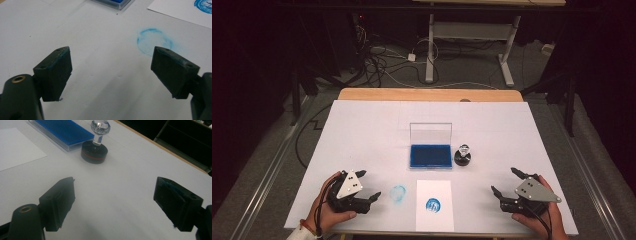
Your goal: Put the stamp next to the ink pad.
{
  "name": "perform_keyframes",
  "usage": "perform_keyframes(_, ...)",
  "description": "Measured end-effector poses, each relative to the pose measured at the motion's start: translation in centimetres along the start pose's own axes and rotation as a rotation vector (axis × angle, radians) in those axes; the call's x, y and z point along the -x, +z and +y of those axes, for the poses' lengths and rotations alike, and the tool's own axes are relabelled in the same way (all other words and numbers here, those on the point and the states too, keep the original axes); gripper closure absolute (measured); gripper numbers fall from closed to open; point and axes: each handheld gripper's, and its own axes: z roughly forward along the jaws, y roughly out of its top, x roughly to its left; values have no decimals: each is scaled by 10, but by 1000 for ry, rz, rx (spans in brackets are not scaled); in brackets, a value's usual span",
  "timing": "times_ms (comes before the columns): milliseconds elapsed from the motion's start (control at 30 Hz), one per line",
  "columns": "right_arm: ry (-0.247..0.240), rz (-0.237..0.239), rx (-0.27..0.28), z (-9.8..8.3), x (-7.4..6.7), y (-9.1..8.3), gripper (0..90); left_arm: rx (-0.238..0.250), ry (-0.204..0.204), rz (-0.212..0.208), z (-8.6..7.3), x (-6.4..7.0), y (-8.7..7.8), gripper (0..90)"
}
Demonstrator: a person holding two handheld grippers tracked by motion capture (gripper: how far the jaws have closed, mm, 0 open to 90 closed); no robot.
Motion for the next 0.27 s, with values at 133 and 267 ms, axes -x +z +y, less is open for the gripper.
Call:
perform_keyframes(133, -5, -7, -21, -1, -1, 1, 179, 1, 1, 0, 2, 0, 2, 172)
perform_keyframes(267, 7, -13, -12, -2, 2, -1, 179, -4, 2, -3, 4, 0, 4, 172)
